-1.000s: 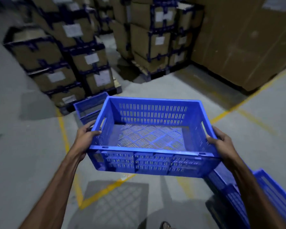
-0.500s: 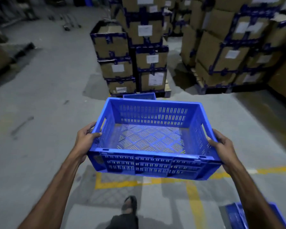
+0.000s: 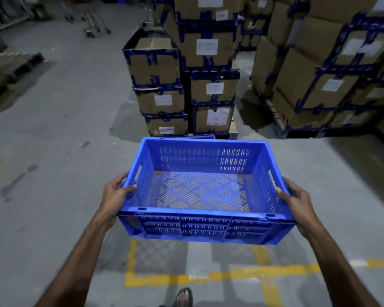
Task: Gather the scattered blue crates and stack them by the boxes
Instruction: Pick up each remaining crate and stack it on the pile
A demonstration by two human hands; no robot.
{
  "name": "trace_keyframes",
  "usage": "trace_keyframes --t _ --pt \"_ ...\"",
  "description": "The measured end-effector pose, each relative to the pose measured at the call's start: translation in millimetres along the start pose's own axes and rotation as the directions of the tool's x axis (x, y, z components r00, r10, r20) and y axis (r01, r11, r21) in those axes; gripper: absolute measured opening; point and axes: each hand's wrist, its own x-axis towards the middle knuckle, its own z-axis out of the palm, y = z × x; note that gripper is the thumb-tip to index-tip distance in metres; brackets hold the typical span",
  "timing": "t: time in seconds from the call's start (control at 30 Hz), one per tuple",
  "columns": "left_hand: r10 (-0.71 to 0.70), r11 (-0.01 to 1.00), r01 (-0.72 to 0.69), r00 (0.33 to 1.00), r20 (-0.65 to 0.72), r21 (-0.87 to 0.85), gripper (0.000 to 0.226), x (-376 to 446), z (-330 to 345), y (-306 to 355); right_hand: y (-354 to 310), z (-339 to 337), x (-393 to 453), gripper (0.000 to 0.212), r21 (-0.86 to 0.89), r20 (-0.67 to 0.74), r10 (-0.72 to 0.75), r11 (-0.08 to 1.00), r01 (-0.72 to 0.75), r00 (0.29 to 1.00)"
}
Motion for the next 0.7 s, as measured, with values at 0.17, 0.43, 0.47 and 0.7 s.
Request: trace_keyframes --t 0.17,0.43,0.47,0.7 --pt "0.006 1.000 -0.006 1.000 0.011 0.009 0.052 70.7 7.6 17.4 -6.8 27.2 61.6 0.043 -0.025 -0.015 -0.015 1.000 0.015 1.000" --pt "-0.029 1.000 0.029 0.999 -0.033 -0.003 0.053 153.2 42.5 35.1 -4.5 44.0 169.0 0.039 -0.022 0.003 0.010 1.000 -0.010 1.000" --pt "-0.028 1.000 0.028 0.999 -0.040 -0.008 0.052 163.1 49.1 35.7 -3.2 45.1 184.5 0.038 -0.014 0.015 0.008 1.000 -0.008 1.000" --pt "-0.036 0.999 0.034 0.995 -0.090 -0.025 0.041 227.9 101.6 58.0 -9.7 44.0 301.5 0.039 -0.025 0.086 0.036 0.999 -0.034 0.996"
